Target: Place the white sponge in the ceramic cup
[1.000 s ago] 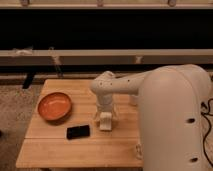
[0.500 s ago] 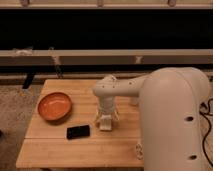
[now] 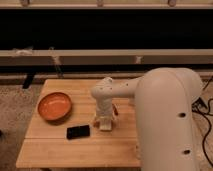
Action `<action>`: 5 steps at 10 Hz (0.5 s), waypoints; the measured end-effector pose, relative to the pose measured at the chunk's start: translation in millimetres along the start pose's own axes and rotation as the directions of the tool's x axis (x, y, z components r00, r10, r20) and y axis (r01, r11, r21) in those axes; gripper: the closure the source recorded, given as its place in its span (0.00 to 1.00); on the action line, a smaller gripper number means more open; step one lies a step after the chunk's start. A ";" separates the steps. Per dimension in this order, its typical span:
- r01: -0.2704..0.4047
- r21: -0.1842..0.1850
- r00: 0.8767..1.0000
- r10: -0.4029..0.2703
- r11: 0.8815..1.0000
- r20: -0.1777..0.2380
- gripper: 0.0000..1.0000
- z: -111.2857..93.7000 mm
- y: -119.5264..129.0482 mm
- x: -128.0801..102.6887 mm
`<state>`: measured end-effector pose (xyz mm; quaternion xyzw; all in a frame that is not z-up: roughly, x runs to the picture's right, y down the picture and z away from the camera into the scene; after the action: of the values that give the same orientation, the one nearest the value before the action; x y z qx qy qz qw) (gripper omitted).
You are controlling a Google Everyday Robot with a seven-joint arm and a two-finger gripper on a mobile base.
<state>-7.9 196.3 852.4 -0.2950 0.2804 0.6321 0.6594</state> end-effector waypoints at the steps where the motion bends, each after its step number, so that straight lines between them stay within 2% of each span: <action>1: 0.006 0.002 1.000 -0.006 1.000 -0.001 0.20 2.6 1.8 -0.5; 3: 0.014 0.006 1.000 -0.014 1.000 0.003 0.32 4.5 2.4 -2.8; 5: 0.010 -0.004 1.000 -0.010 1.000 0.014 0.54 2.3 -1.5 -7.3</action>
<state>-6.7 193.1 859.4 -0.2930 0.2731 0.6315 0.6639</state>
